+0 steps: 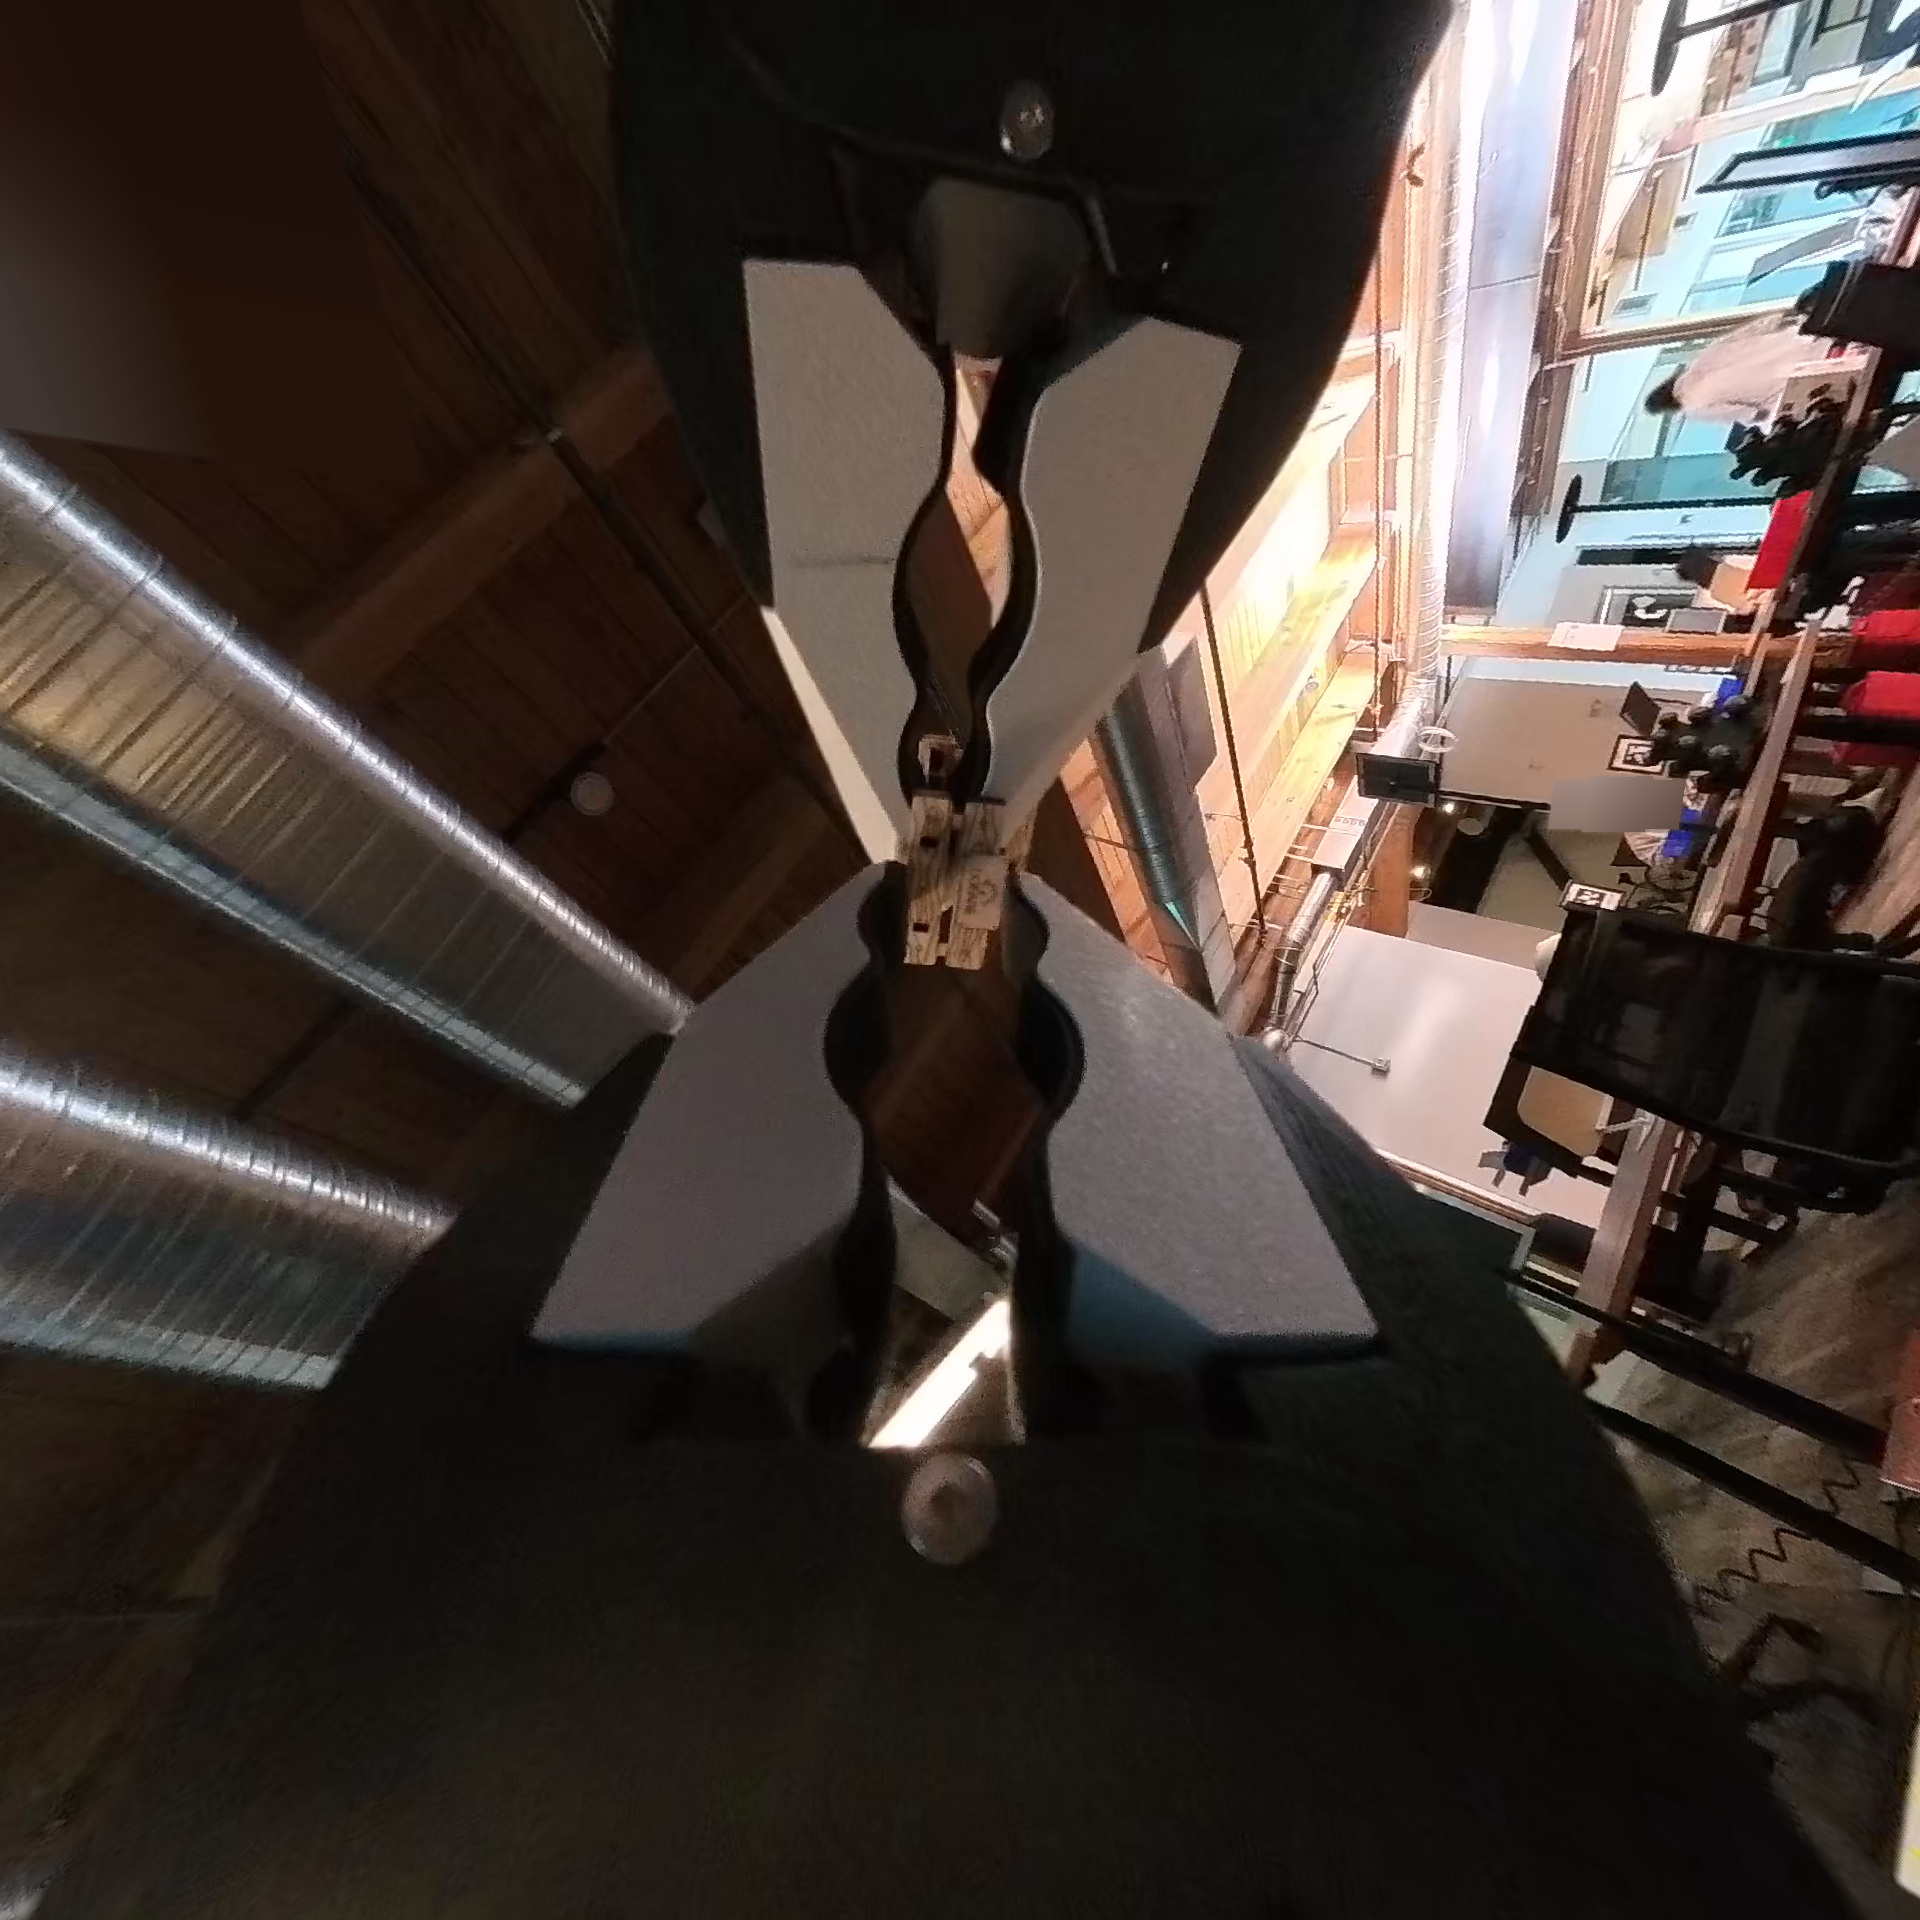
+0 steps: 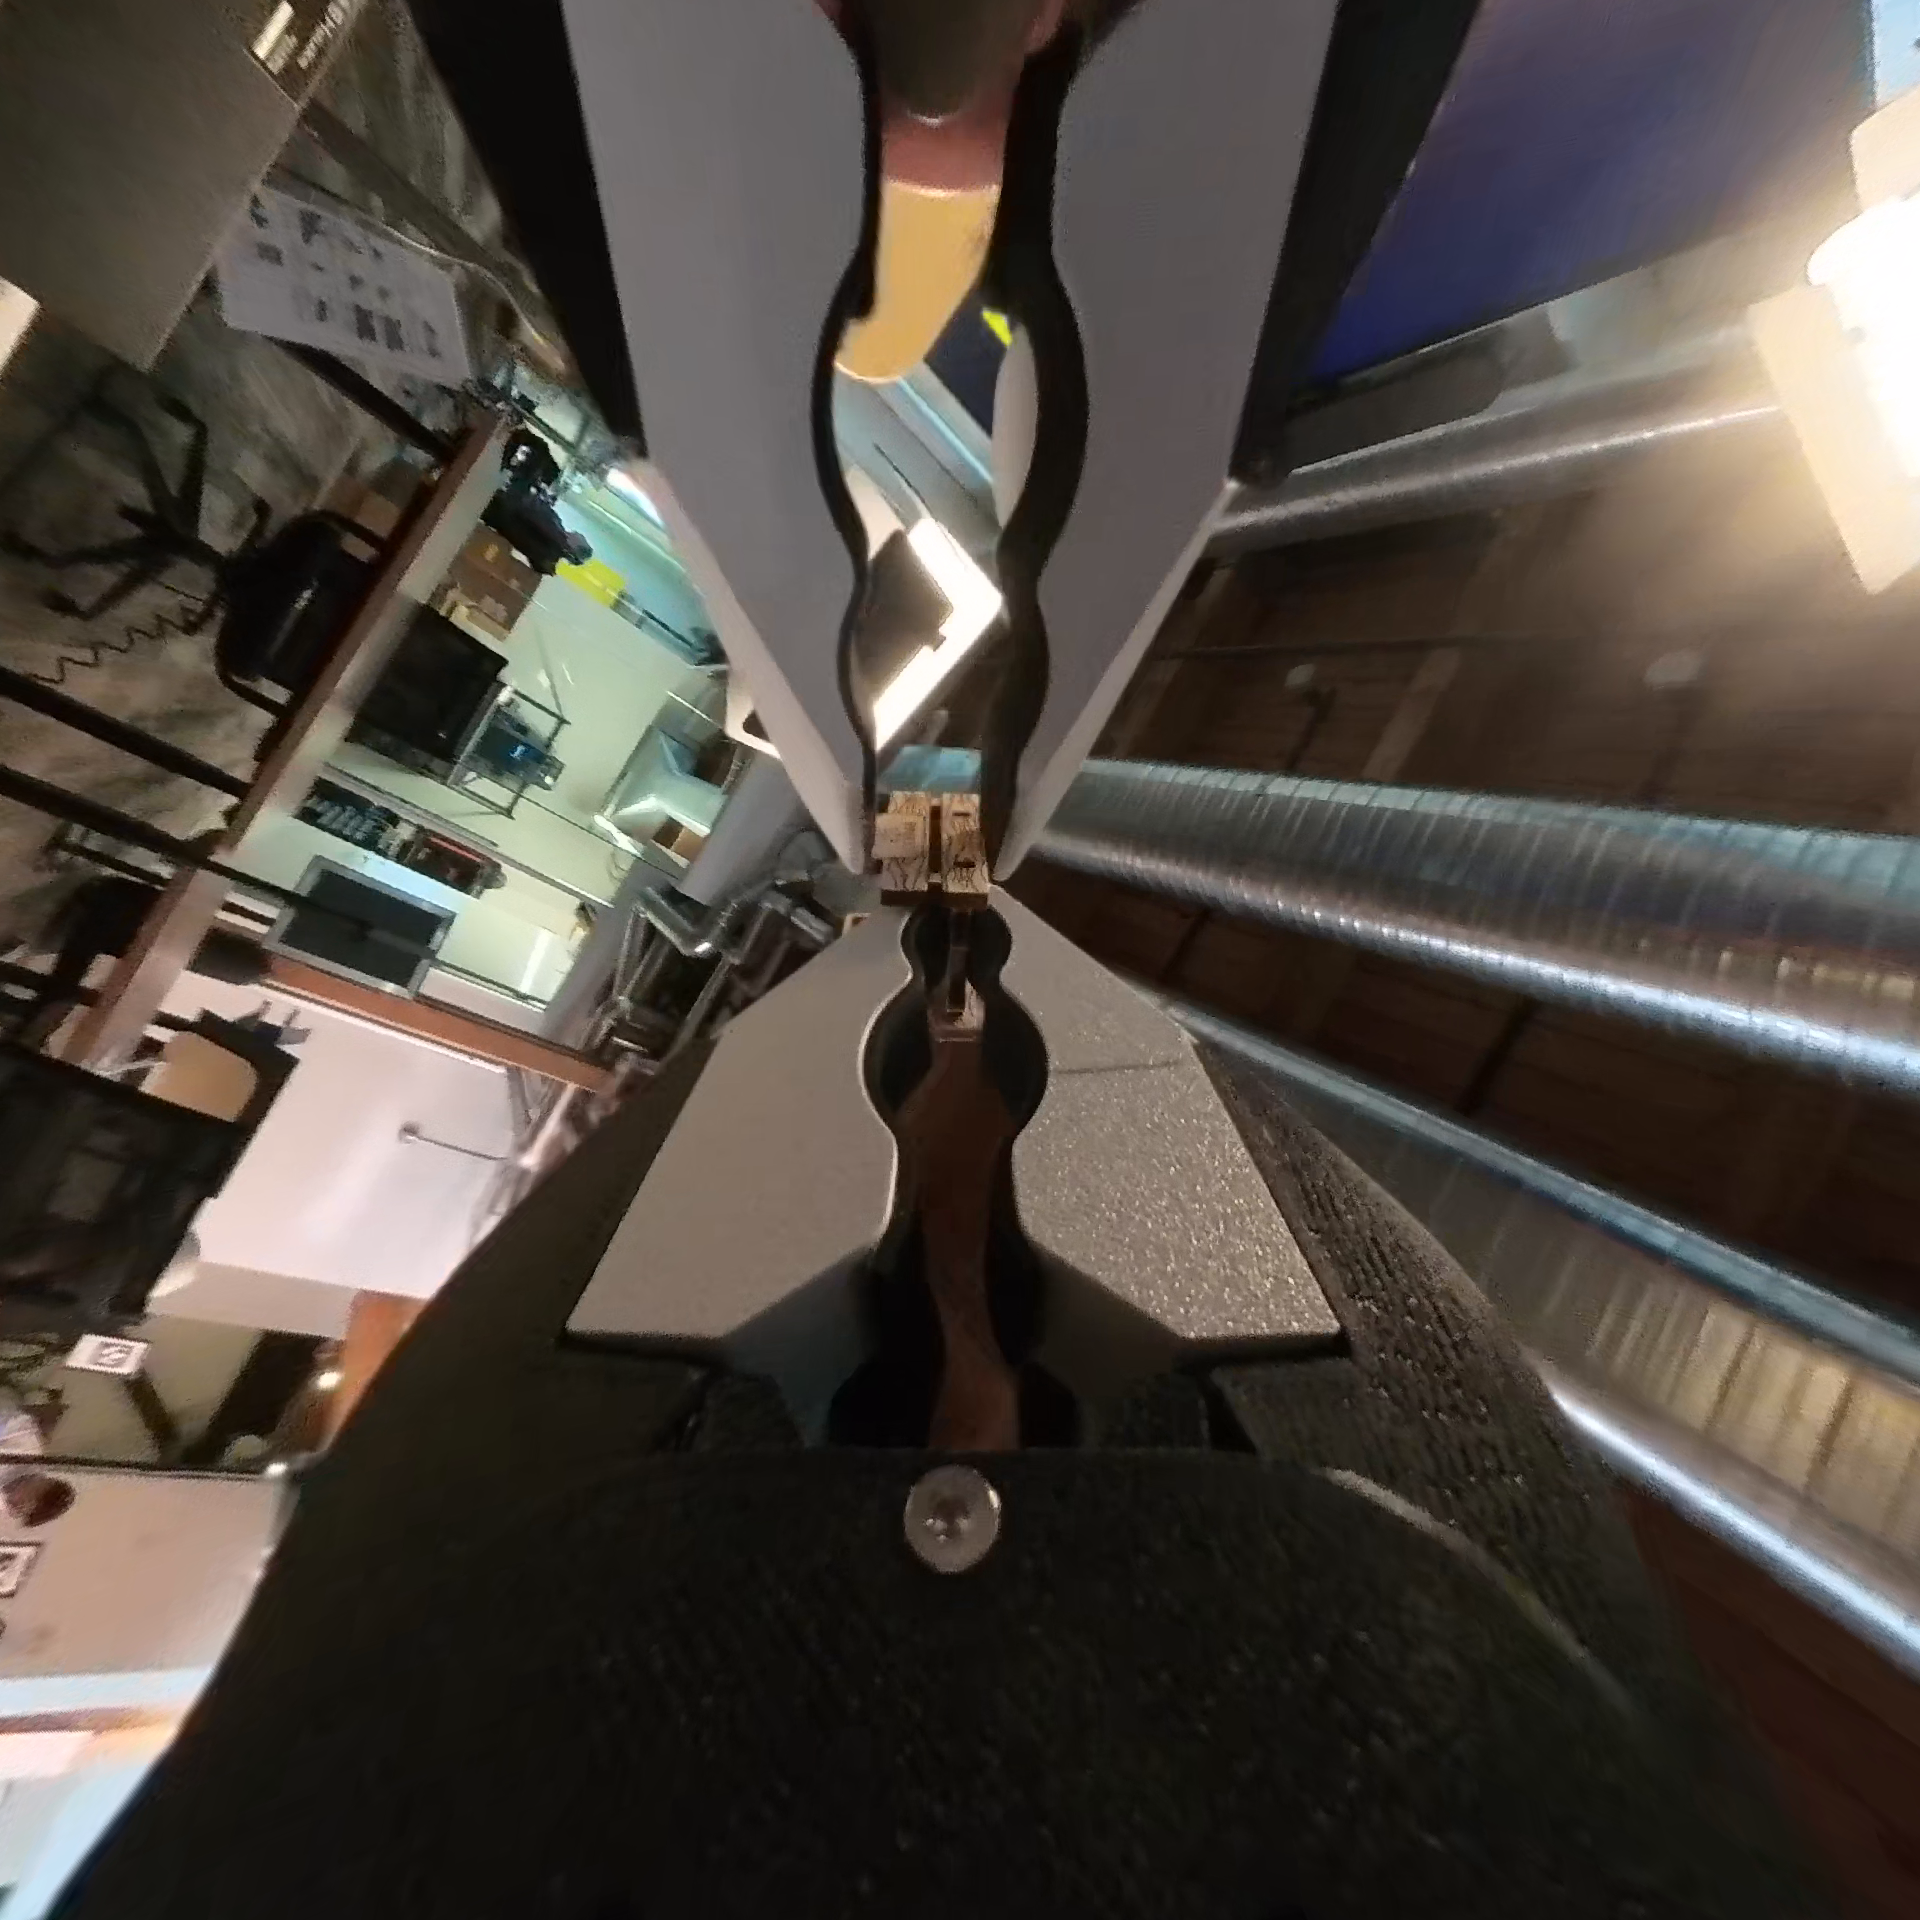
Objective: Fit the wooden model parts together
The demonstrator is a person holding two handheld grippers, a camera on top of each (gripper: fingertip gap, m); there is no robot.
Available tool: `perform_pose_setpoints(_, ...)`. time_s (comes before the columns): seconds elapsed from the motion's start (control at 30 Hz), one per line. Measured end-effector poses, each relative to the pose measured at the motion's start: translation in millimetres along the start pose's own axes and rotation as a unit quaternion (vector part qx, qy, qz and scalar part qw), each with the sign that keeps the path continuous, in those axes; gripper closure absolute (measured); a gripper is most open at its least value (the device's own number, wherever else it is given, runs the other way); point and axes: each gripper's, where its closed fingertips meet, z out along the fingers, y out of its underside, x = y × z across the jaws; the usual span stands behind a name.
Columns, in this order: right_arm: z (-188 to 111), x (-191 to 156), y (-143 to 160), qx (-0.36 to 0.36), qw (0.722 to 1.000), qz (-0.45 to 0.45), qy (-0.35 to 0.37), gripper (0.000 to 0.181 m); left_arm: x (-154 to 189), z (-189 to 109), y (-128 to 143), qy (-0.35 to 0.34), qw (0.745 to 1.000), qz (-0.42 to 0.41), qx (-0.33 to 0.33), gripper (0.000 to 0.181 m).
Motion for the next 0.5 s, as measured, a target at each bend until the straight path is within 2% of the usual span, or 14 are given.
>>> perform_pose_setpoints(0.23, 2.3, -8.4, 0.8, 0.015, 0.991, 0.121, -0.06, 0.181, 3.1, 2.0, 2.0, 0.008, 0.999, -0.034, -0.003, 0.164)
perform_pose_setpoints(0.5, 4.8, -18.8, 3.0, -0.007, 0.998, 0.04, -0.042, 0.181, 15.9, 4.2, 5.8, 0.037, 0.999, -0.039, -0.01, 0.165)
